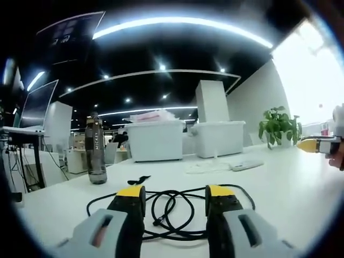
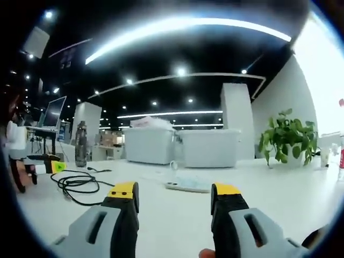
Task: Coil the Type-C to USB data cable on the desktop and secure it with Velcro straps.
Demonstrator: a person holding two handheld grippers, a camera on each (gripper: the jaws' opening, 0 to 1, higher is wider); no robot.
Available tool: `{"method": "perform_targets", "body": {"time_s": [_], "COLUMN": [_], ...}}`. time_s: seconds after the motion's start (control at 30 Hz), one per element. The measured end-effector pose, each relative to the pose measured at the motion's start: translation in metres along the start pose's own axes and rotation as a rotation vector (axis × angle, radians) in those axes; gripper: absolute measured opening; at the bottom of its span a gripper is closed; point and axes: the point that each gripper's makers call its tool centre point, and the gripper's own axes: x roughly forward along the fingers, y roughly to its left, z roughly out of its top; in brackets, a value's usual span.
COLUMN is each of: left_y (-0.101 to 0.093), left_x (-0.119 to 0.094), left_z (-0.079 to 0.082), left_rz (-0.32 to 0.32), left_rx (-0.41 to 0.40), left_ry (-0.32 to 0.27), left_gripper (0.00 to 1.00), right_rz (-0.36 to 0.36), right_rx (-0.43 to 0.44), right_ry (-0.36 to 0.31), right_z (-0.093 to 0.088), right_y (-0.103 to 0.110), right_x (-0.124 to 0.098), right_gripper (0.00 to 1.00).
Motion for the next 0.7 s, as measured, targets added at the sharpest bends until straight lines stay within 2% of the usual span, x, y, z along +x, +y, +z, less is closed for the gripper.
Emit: {"method": "perform_targets", "body": {"time_s": [0.1,0.2,0.3,0.37,0.7], "left_y": [0.004,0.009,0.016,0.02,0.04], "left_x": [0.0,-0.001,-0.001,-0.002,0.001], "left_z": [0.001,0.003,0.005,0.008,0.026], "left_rz": [-0.003,0.0,0.009,0.011,0.019], "left_rx": [-0.003,-0.008,-0.005,0.001,0.039], "left_ry": [-0.002,-0.002,-0.004,-0.014,-0.044], "left_gripper": [0.46,0.45,0.44,0.44,0.44], "right_rz": [0.021,0.059,0.064,0.065,0.195], "right_rx": [-0.033,-0.008,-0.002,-0.034,-0.013], "right_ry": [-0.017,-0.019,-0.024,-0.023,-0.007], "right_z": [0.007,0.014,0.017,0.017,0.023], "right_y": [0.005,0.012,0.013,0.015,0.043], "right_x": [0.002,0.005,0.009,0.012,0.027], "right_gripper": [0.54,0.54,0.55,0.55,0.55]}}
